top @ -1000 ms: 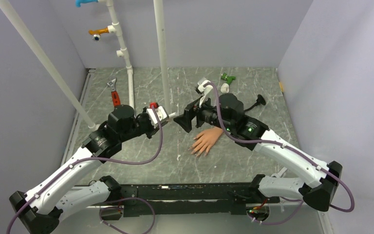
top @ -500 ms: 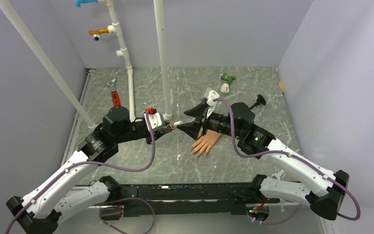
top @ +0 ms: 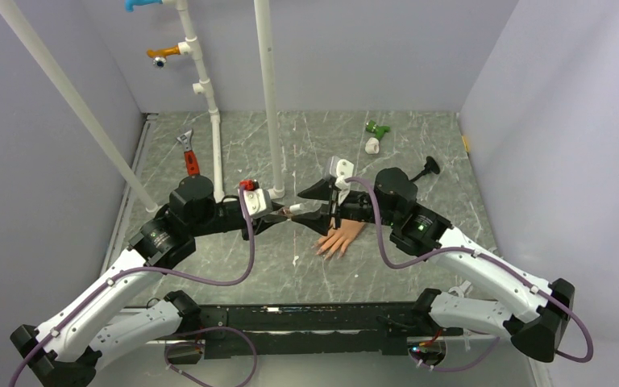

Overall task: Paint the nails
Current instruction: Screw the nail polish bottle.

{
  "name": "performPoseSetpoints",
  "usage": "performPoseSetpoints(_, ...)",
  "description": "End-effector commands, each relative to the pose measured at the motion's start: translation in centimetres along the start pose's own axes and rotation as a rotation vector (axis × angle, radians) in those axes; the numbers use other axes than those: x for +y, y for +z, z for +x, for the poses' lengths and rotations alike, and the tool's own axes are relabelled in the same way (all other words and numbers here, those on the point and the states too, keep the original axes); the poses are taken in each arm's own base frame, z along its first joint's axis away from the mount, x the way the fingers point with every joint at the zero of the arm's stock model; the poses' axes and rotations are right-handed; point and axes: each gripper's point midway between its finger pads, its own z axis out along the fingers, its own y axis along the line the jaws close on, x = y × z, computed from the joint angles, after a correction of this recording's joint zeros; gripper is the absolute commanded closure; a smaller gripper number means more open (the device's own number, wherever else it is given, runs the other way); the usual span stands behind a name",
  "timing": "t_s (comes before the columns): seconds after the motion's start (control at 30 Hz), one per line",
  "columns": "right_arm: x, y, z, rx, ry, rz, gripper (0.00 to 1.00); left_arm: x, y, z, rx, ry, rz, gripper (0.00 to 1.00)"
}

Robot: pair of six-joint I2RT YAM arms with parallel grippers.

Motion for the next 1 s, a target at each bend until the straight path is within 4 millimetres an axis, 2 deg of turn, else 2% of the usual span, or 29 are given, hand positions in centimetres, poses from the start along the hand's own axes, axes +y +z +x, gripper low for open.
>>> performPoseSetpoints(0.0, 0.0, 0.2, -1.6, -0.03, -0.06, -0.029, 0.43, 0.1, -0.5, -2.3, -0.069, 0.048, 0.005, 1.0)
performPoseSetpoints(0.27, 0.2, 0.6, -1.1, -0.025, -0.042, -0.048, 0.56, 0.2, -0.5, -2.3, -0.068, 0.048, 0.001, 1.0)
performPoseSetpoints(0.3, 0.2, 0.7, -1.1, -0.022, -0.04, -0.049, 0.6, 0.2, -0.5, -2.3, -0.068, 0.048, 0.0, 1.0)
performPoseSetpoints(0.4, -0.1, 0.8, -0.9, -0.022, -0.03, -0.036, 0.78, 0.1, -0.6, -2.4, -0.072, 0.051, -0.001, 1.0)
performPoseSetpoints(0.57, -0.3, 1.0, -0.4, -0.012, -0.016, -0.026, 0.95, 0.3, -0.6, -2.5, -0.075, 0.051, -0.01, 1.0)
performPoseSetpoints(0.67, -0.7, 0.9, -0.3, -0.009, -0.002, 0.001, 0.99, 0.7, -0.8, -2.5, -0.076, 0.047, -0.038, 1.0)
performPoseSetpoints(0.8, -2.2, 1.1, -0.4, 0.008, 0.058, 0.092, 1.0, 1.3, -1.0, -2.5, -0.077, 0.053, -0.079, 1.0)
performPoseSetpoints(0.97, -3.0, 2.0, 1.4, 0.102, 0.205, 0.145, 1.0, 2.1, -1.3, -2.7, -0.074, 0.062, -0.128, 1.0)
